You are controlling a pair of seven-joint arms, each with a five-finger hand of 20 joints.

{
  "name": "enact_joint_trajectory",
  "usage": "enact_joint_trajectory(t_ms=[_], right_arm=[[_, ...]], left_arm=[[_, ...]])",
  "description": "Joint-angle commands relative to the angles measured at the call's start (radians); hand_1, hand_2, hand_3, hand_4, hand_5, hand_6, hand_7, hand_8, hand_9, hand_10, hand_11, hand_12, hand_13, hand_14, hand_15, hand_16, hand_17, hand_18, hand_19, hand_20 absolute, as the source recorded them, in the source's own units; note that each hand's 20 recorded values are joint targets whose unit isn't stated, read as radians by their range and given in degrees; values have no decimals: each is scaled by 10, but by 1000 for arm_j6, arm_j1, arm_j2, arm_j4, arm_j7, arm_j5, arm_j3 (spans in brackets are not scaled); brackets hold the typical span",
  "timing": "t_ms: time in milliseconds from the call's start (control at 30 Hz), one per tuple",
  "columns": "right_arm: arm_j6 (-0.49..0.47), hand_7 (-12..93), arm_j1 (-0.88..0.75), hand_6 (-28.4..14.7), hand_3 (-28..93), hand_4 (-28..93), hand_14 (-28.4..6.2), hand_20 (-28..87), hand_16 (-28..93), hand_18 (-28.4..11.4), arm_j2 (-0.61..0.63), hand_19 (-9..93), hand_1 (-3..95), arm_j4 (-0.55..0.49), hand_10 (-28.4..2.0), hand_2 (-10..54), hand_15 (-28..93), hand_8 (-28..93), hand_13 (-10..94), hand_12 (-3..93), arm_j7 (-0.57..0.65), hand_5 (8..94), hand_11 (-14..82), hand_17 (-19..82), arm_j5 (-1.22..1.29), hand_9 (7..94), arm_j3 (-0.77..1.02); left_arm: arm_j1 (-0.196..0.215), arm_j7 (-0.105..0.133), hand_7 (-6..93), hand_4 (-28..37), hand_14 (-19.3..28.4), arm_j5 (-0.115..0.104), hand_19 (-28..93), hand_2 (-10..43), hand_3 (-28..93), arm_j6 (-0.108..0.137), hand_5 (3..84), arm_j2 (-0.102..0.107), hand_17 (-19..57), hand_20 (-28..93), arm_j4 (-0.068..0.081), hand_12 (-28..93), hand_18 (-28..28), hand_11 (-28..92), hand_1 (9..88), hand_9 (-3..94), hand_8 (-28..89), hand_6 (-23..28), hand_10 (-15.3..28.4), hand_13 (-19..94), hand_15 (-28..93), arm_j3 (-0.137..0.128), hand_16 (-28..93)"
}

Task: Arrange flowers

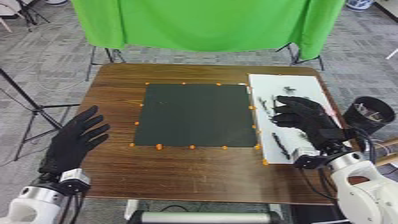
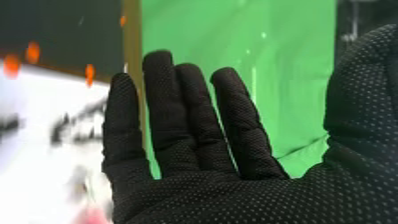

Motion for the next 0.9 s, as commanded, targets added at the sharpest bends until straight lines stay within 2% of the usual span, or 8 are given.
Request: enact_joint_trajectory(t_ms=[33,167,267,400,600,700,867,900], right_arm=[[-19,289,2,-42,835,-262,-116,284,168,-227,31,614,213,-11,-136,-73,414,-150,414,200,-10,401,226,140,-39,463,17],[-15,288,-9,-43,838,-264,-117,279,163,-226,37,609,212,-22,-143,-74,415,-151,403,200,2,401,227,136,-55,457,26],[36,288,-26,-45,829,-267,-124,297,167,-228,86,659,209,-60,-147,-79,462,-149,430,206,33,413,247,164,-283,474,24],[27,307,-44,-18,780,-278,-111,306,155,-210,155,738,219,-97,-137,-69,499,-152,615,208,55,553,301,248,-568,673,22],[119,343,-79,9,791,-281,-82,313,188,-200,236,835,285,-124,-111,-75,551,-161,717,218,105,643,314,317,-921,770,-33],[82,367,-90,17,777,-282,-74,318,203,-198,247,860,308,-142,-100,-89,574,-171,731,228,147,659,331,330,-1027,788,-52],[30,378,-91,17,610,-283,-69,323,223,-200,248,879,341,-135,-98,-95,603,-173,729,246,191,636,351,332,-1047,770,-78],[22,372,-90,13,497,-283,-74,330,226,-202,247,877,379,-132,-101,-95,616,-171,705,249,205,626,356,323,-1064,753,-83]], left_arm=[[30,14,205,-245,164,-7,424,-46,687,22,272,-3,-90,63,-10,153,230,212,243,225,-109,29,124,189,305,-13,-13],[33,16,206,-244,164,-7,423,-47,688,22,272,-3,-90,64,-10,153,230,211,243,225,-109,29,124,189,303,-12,-13],[39,20,206,-245,164,-9,424,-48,690,25,272,5,-91,64,-12,154,231,211,243,225,-108,29,124,189,303,-20,-12],[56,14,205,-245,164,-6,424,-48,690,23,273,0,-91,64,-14,154,231,211,243,226,-109,29,125,189,303,-40,-12],[58,6,205,-245,165,3,423,-49,691,17,273,3,-91,64,-15,153,231,211,242,226,-109,29,125,189,302,-43,-11],[56,-13,203,-245,164,27,422,-48,688,21,272,-1,-91,64,-17,154,230,210,243,226,-108,29,126,190,301,-47,-11],[59,-10,201,-244,164,22,422,-48,687,22,272,-1,-90,65,-16,154,230,208,243,226,-107,29,125,190,300,-44,-11],[52,-9,200,-244,164,20,422,-48,687,21,272,0,-90,65,-14,154,230,208,243,226,-107,29,126,190,300,-40,-11]])
